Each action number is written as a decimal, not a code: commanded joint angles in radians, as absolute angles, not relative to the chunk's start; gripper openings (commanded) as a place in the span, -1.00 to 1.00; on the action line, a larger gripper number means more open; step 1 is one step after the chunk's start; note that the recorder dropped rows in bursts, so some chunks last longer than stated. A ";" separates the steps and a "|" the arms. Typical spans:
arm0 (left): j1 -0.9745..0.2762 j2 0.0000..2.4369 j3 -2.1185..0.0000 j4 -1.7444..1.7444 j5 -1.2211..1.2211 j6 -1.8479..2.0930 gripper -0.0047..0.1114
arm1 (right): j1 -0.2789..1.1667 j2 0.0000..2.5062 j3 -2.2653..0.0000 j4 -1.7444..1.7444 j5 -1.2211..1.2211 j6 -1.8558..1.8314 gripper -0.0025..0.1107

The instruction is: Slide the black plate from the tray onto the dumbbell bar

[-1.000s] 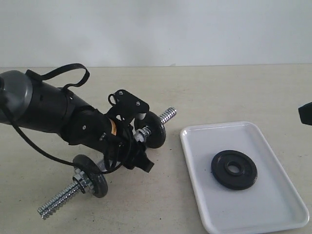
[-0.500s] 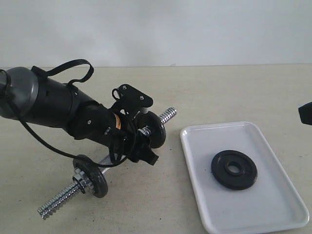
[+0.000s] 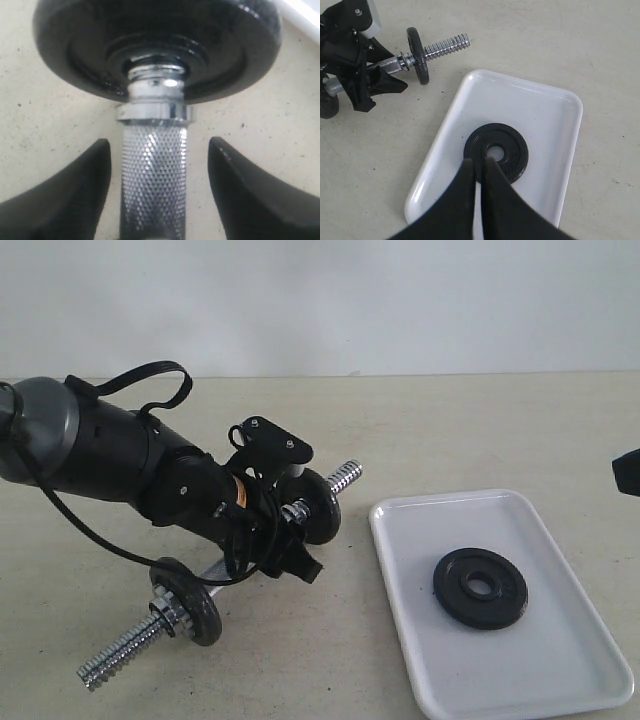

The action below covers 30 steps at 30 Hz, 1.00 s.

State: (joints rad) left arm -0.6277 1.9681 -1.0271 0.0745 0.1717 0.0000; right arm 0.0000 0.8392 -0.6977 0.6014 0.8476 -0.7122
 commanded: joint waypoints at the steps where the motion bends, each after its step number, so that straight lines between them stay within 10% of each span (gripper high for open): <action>1: -0.626 1.966 -1.031 0.075 0.173 -0.008 0.00 | -0.001 0.840 -0.696 0.601 0.842 -0.716 -0.96; 14: -0.600 1.966 -1.031 0.075 0.191 -0.008 -0.48 | -0.001 0.840 -0.696 0.601 0.842 -0.716 -0.96; 30: -0.600 1.966 -1.031 0.075 0.191 -0.008 -0.48 | -0.001 0.840 -0.696 0.601 0.842 -0.716 -0.96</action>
